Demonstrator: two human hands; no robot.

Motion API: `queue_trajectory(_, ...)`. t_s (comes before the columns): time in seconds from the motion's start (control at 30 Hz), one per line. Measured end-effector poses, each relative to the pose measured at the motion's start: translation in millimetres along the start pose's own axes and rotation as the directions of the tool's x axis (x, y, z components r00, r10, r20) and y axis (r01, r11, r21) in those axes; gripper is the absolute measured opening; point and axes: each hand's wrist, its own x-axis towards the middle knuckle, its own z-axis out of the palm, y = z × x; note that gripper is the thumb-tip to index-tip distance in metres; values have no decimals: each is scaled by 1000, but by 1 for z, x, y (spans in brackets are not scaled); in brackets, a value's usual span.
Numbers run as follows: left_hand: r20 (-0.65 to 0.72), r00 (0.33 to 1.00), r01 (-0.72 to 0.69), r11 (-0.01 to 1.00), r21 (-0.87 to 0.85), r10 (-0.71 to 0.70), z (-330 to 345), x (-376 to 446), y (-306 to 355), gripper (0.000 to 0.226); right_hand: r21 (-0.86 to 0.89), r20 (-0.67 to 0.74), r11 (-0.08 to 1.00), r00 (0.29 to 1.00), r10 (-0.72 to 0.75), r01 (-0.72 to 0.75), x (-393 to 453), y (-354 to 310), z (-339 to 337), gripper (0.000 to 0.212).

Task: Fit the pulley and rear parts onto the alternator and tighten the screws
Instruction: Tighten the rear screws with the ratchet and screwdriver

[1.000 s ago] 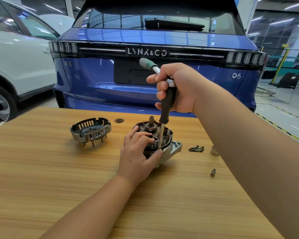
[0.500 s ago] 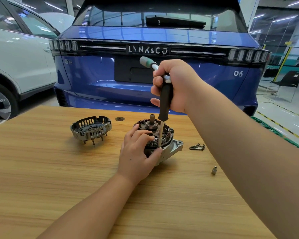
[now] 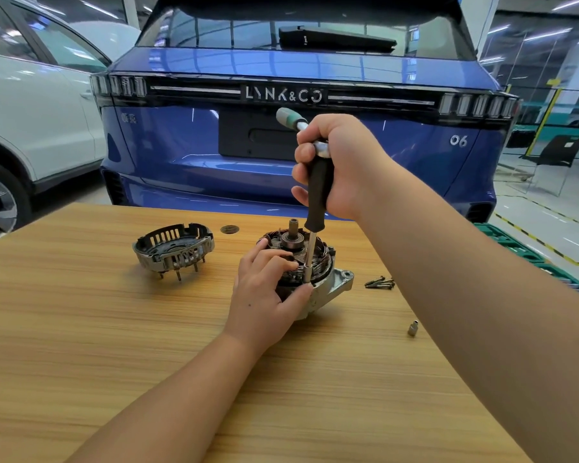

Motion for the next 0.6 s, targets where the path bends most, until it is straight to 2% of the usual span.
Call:
queue_trajectory(0.17, -29, 1000, 6, 1000, -23, -6, 2, -1, 0, 28, -13, -21, 998, 998, -65, 65, 2, 4, 2, 11)
queue_trajectory(0.27, -46, 999, 9, 1000, -23, -10, 4, -1, 2, 31, -41, -44, 993, 992, -115, 114, 5, 6, 1, 14)
queue_trajectory(0.43, -15, 1000, 3, 999, 45, -2, 4, -3, 1, 55, 11, -53, 991, 990, -133, 134, 5, 7, -1, 24)
queue_trajectory(0.6, -37, 999, 2, 999, 54, 0, 6, -3, 1, 56, 15, -55, 985, 984, -169, 170, 2, 6, 4, 17)
